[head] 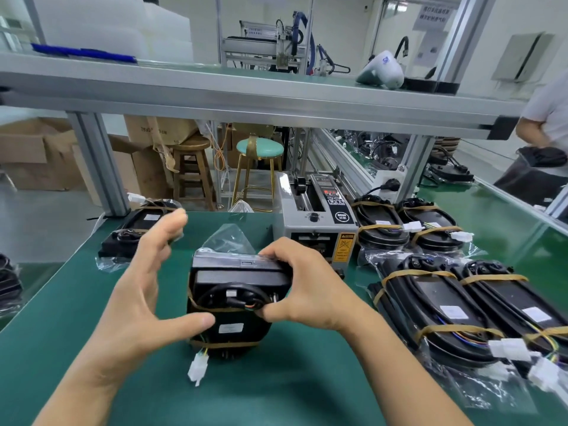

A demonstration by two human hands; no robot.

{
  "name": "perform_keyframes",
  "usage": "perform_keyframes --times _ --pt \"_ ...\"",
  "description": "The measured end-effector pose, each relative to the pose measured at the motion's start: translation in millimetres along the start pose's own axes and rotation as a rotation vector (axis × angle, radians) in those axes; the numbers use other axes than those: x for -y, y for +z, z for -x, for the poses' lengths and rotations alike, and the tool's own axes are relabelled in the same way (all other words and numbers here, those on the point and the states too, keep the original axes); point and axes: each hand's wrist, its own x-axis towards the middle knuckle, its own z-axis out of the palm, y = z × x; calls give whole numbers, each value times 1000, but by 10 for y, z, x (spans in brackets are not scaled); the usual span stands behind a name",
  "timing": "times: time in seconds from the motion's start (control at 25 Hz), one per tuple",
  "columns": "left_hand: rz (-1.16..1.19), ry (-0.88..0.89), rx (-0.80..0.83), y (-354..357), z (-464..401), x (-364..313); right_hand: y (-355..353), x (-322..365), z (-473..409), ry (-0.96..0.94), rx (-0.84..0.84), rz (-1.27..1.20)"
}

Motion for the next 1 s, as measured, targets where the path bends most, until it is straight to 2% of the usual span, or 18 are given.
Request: perform_keyframes --times 0.08,0.16,0.36,0.52,0.72,0.8,0.92,1.0 --pt "-202 59 110 -12 -71 -98 36 -2 -25 -46 -8 14" --pt "-215 -16 153 15 -105 -157 65 7 -44 -78 1 10" --pt "-96 -198 116 22 -89 -126 134 -59 -27 -142 -29 -25" --pt "-35 -220 92 88 -123 -75 140 -111 -39 -138 -47 -63" --pt "-85 -220 -4 183 -124 -81 187 -241 166 -60 -66 -91" --pt "-123 -220 -73 199 -109 -75 249 -347 299 101 -238 -203" --pt "-193 -215 -140 302 -96 -59 236 -562 274 520 -702 -437" --pt "-221 -201 -165 414 -88 -54 157 -672 131 648 -799 -503"
